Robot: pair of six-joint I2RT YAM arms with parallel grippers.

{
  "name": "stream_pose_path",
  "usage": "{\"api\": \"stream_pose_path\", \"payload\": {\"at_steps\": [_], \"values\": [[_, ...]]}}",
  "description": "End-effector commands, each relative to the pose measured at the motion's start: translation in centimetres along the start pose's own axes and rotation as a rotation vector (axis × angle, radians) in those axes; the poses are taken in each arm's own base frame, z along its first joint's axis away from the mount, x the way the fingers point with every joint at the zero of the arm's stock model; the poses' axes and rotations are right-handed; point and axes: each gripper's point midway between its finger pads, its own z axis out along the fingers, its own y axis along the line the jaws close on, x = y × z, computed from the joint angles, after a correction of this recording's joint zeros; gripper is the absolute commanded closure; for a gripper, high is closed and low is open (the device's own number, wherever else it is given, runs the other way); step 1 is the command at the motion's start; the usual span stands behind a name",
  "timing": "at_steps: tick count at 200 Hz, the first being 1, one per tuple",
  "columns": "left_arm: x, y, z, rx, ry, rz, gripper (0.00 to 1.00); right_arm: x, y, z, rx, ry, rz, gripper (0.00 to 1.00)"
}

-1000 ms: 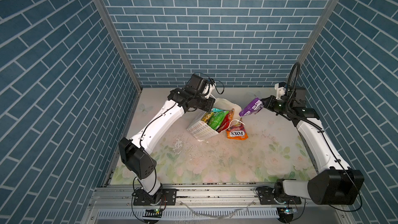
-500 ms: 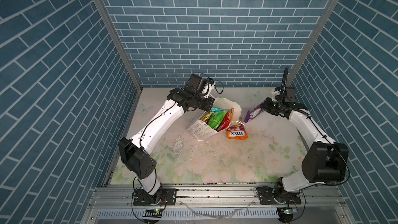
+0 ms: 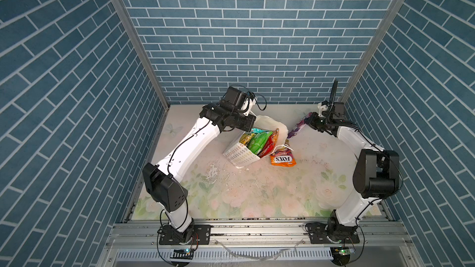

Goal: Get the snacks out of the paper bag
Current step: 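Lower the purple packet beside the orange packet and release it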

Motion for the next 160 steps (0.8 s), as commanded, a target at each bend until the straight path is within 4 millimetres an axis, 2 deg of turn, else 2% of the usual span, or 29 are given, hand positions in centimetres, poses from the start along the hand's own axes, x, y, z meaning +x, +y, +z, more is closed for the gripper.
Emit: {"api": "stream_pose_path", "payload": {"at_steps": [1,42,75,124,160], "values": [[-1.3,-0.2,-0.8,0.003,-0.032,0.014,1.0,1.4,-1.2,0.6,-0.023,0.01,0.051,1.0],[-1.5,-0.1,-1.0,-0.005,-0.036,0.016,1.0,5.7,-4.6,-0.4,0.083,0.087,0.079,1.0],[-1.4,-0.1,-0.8,-0.003,-0.03,0.013,1.0,8.1,-7.0,-1.4,0.193,0.145,0.074,1.0],[-1.2,0.1,-0.8,-0.01,-0.024,0.017,1.0,9.3,-8.7,-2.2,0.283,0.177,0.076,1.0],[-1.1,0.1,-0.9,-0.012,-0.023,0.013,1.0,9.5,-9.5,-2.5,0.338,0.202,0.073,0.94]]}}
